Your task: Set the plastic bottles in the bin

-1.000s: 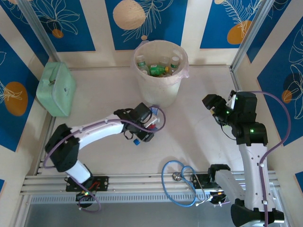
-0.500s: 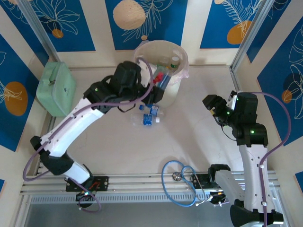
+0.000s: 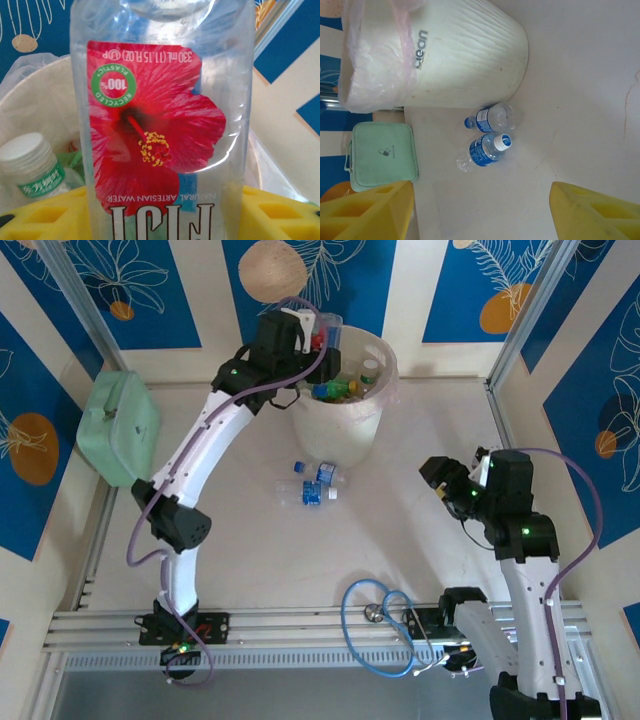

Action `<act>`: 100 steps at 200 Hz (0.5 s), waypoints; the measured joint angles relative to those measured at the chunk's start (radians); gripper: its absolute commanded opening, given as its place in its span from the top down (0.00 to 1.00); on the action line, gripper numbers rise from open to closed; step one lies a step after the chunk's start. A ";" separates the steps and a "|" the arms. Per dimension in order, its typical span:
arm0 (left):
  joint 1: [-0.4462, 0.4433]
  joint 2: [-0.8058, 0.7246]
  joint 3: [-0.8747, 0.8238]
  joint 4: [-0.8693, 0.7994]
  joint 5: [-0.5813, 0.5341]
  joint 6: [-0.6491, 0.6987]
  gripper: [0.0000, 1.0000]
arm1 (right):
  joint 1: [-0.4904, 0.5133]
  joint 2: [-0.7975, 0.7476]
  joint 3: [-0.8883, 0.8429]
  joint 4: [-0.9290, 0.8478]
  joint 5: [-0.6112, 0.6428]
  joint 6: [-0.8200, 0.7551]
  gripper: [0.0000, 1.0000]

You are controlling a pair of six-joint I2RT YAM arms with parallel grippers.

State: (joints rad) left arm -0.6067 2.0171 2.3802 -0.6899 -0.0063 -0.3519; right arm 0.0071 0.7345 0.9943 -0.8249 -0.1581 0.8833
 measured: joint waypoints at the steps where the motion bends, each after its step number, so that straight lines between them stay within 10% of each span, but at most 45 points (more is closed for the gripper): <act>1: 0.000 0.002 0.002 0.002 0.000 0.000 0.38 | 0.000 0.000 -0.001 0.000 0.000 0.000 0.28; 100: 0.046 0.087 0.087 0.074 0.024 -0.069 0.17 | 0.026 0.031 -0.029 0.026 0.000 0.007 0.27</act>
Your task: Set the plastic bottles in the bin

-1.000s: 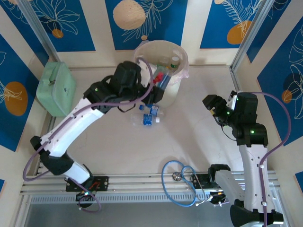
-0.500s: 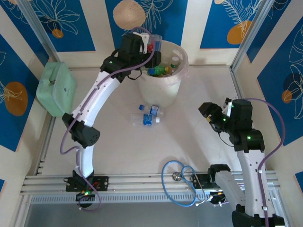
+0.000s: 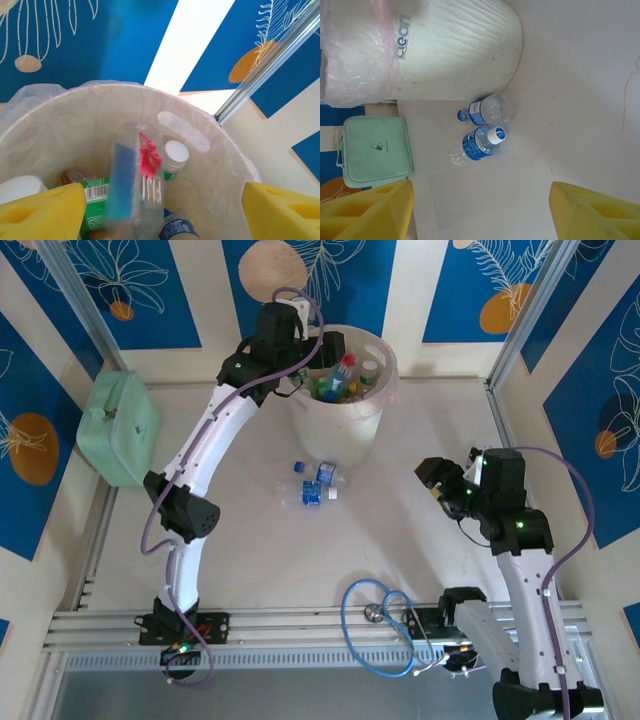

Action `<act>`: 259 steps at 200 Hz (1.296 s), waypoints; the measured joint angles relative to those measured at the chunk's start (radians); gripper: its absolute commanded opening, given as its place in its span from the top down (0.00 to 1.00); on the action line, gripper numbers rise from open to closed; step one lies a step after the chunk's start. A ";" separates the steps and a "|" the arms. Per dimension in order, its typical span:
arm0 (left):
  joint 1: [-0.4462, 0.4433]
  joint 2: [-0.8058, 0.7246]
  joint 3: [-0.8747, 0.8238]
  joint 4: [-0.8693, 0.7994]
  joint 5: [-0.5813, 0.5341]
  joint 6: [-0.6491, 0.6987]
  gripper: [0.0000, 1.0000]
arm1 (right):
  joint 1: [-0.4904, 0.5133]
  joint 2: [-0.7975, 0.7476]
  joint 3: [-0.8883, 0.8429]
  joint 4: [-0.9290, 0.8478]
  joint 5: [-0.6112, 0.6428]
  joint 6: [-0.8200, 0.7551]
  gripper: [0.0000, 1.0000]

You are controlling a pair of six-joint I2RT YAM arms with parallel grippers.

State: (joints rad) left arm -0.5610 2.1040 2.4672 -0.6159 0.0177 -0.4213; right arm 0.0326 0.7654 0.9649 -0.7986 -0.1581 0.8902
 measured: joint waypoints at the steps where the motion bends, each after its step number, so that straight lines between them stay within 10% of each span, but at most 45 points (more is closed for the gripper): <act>1: 0.000 0.000 -0.001 0.001 0.000 0.000 0.17 | 0.001 0.002 0.000 0.000 0.000 0.000 0.27; 69: 0.000 -0.197 -0.248 0.037 0.007 0.007 0.16 | 0.099 0.039 0.000 0.024 0.026 0.001 0.27; 153: 0.041 -0.839 -1.063 0.101 -0.076 -0.057 0.16 | 0.334 0.124 -0.037 0.114 0.138 0.034 0.26; 259: 0.200 -0.584 -1.435 0.393 0.193 -0.307 0.34 | 0.415 0.112 -0.049 0.124 0.226 0.065 0.29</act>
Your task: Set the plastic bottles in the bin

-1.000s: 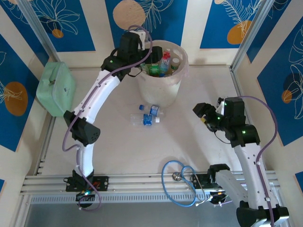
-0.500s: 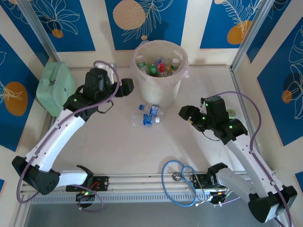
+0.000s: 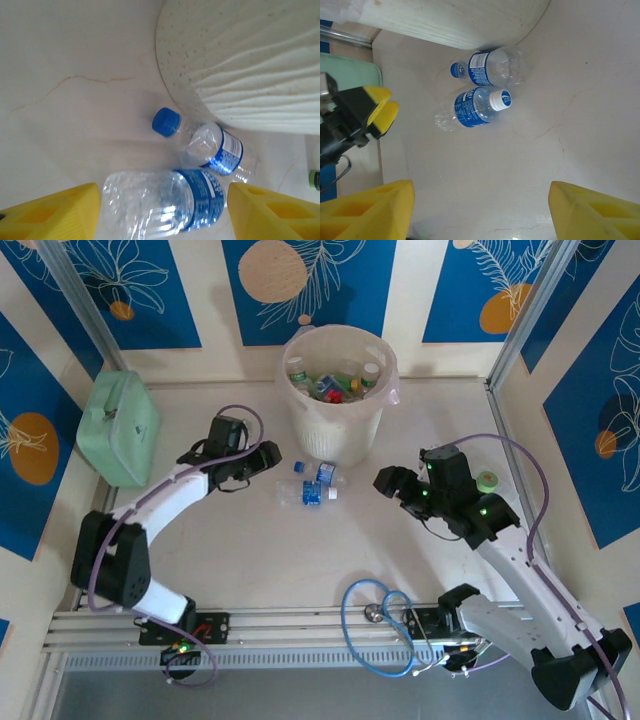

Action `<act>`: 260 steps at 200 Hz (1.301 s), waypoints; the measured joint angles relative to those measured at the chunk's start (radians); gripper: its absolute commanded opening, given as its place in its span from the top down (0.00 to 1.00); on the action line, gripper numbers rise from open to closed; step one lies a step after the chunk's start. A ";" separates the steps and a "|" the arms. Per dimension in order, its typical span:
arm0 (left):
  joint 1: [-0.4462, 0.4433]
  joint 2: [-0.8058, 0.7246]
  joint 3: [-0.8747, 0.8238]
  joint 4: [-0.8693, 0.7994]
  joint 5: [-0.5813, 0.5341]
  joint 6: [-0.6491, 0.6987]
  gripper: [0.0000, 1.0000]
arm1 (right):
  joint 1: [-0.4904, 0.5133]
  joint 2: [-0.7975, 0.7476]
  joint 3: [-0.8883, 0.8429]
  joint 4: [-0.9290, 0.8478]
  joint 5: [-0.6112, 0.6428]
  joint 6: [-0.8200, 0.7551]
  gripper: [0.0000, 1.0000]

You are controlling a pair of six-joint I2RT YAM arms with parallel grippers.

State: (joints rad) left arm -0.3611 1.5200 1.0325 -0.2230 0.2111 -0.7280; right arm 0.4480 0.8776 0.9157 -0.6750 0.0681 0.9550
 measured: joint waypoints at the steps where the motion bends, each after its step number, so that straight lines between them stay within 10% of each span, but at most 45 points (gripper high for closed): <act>1: 0.000 0.003 0.000 0.002 0.001 0.000 0.35 | 0.000 -0.001 0.000 0.000 0.001 0.000 0.29; 137: 0.003 0.407 0.105 0.305 0.145 -0.103 0.49 | 0.005 -0.037 -0.009 -0.037 0.033 0.015 0.30; 260: -0.006 0.441 -0.004 0.525 0.209 -0.279 0.46 | 0.004 -0.045 -0.009 -0.060 0.039 0.014 0.30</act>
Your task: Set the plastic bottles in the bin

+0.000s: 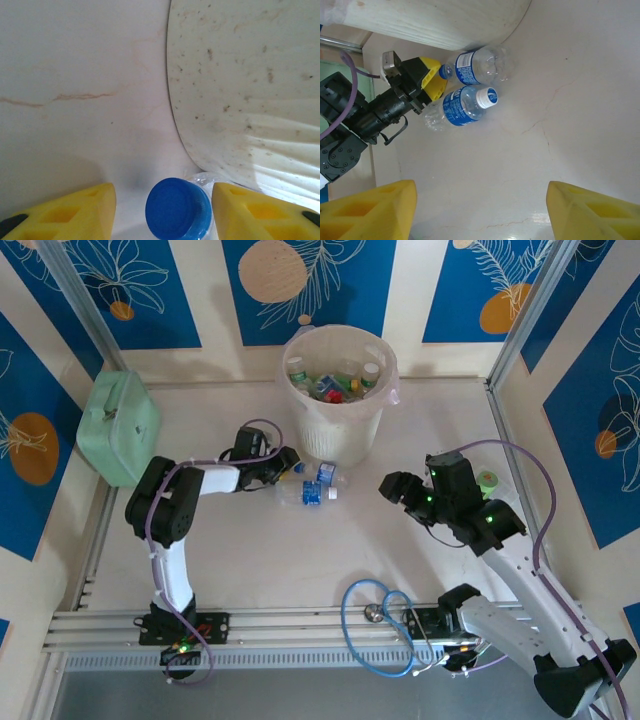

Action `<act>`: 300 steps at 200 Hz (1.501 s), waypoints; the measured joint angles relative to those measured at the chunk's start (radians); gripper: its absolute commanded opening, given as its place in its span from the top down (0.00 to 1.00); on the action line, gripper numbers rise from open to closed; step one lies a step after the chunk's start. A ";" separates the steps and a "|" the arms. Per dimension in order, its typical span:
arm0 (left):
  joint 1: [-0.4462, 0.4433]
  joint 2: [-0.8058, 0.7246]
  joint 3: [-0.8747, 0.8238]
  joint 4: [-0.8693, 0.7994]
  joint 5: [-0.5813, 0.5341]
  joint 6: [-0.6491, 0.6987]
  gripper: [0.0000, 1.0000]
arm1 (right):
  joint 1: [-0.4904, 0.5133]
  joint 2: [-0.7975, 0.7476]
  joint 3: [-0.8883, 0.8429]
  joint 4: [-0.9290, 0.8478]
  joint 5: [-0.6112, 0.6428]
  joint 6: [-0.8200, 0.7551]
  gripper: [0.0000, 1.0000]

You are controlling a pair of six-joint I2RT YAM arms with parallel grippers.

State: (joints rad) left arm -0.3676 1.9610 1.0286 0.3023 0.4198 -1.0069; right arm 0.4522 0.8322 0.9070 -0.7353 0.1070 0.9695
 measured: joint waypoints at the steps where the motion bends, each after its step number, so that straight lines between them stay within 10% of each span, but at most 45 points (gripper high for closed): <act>1: -0.001 0.000 -0.001 0.004 0.000 -0.004 0.46 | 0.000 0.000 0.000 -0.001 0.000 0.000 0.30; 191: -0.174 -0.101 -0.137 0.082 0.041 -0.089 0.49 | -0.002 -0.008 0.001 -0.017 0.025 0.000 0.31; 300: -0.301 -0.288 -0.173 -0.208 0.013 0.128 0.23 | 0.002 0.112 0.037 -0.055 0.031 0.014 0.19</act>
State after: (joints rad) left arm -0.6685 1.6733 0.8555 0.0944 0.4332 -0.8787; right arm 0.4541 0.9440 0.9440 -0.7906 0.1383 0.9840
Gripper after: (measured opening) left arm 0.747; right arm 0.790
